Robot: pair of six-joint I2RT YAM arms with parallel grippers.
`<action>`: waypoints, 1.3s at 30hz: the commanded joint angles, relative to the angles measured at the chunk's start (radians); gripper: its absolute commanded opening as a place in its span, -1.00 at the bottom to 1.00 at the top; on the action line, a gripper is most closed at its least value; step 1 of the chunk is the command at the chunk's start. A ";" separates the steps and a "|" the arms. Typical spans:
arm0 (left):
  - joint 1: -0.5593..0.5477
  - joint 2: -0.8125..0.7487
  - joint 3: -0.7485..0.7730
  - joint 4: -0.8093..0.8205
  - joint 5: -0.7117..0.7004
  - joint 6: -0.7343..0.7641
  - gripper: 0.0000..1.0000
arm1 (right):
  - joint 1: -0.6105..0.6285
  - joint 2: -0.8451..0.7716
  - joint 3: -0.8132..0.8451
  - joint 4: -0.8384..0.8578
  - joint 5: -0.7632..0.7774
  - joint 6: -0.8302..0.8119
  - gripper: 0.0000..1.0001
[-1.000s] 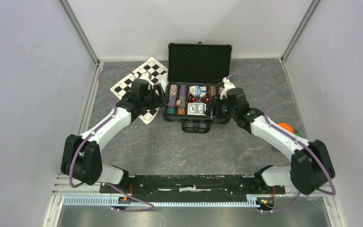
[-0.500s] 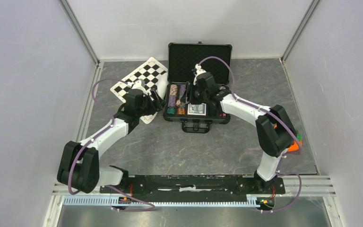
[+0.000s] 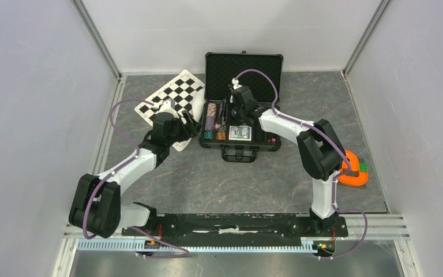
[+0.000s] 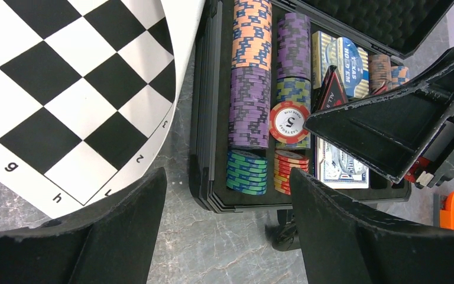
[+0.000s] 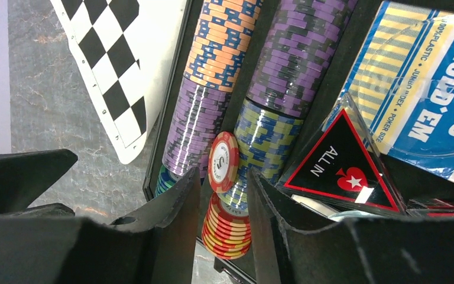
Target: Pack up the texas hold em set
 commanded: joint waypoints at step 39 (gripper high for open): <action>0.004 -0.023 -0.018 0.069 -0.021 0.076 0.67 | 0.014 -0.192 -0.066 0.070 -0.091 -0.791 -1.00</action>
